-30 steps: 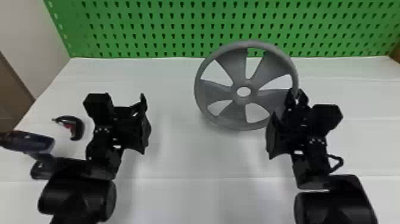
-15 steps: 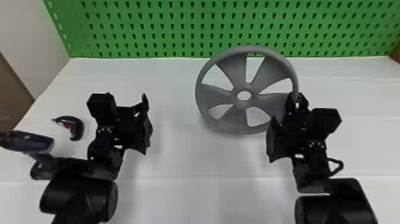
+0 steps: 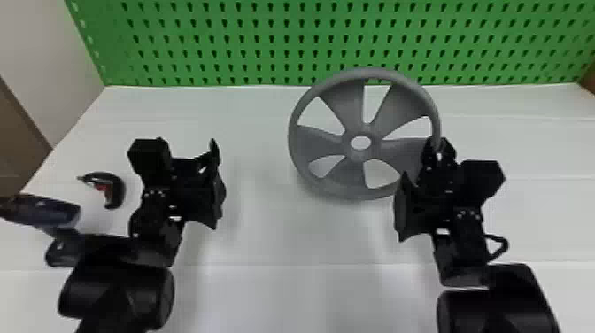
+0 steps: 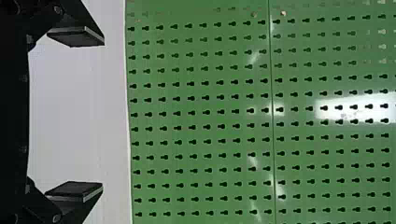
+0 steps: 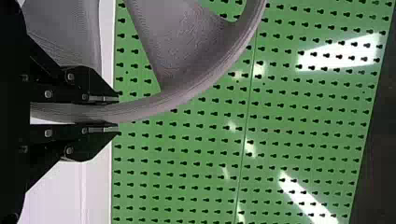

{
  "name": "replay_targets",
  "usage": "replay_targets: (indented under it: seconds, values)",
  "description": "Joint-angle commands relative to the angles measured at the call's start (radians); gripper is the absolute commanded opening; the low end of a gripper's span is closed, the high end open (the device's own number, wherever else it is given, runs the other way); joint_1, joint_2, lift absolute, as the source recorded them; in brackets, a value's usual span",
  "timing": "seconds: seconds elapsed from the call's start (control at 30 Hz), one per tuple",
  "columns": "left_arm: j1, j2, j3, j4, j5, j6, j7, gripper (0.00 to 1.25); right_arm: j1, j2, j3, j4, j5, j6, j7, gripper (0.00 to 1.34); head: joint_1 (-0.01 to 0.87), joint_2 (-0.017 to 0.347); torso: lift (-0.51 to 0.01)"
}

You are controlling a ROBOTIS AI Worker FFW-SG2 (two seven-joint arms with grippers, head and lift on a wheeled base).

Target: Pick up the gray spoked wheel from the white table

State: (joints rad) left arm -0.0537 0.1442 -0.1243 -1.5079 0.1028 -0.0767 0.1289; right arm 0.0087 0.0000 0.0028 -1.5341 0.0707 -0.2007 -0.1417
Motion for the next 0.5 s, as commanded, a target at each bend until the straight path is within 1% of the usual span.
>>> replay_targets:
  seconds: [0.0, 0.47]
  values:
    - [0.0, 0.0, 0.0, 0.0, 0.002, 0.0, 0.0, 1.07, -0.003, 0.001, 0.0, 0.0, 0.0, 0.003, -0.001, 0.06, 0.77, 0.044, -0.098]
    - [0.005, 0.0, 0.002, 0.0, 0.006, 0.0, 0.0, 1.07, -0.009, 0.001, 0.005, 0.0, -0.005, 0.012, -0.001, 0.06, 0.77, 0.044, -0.098]
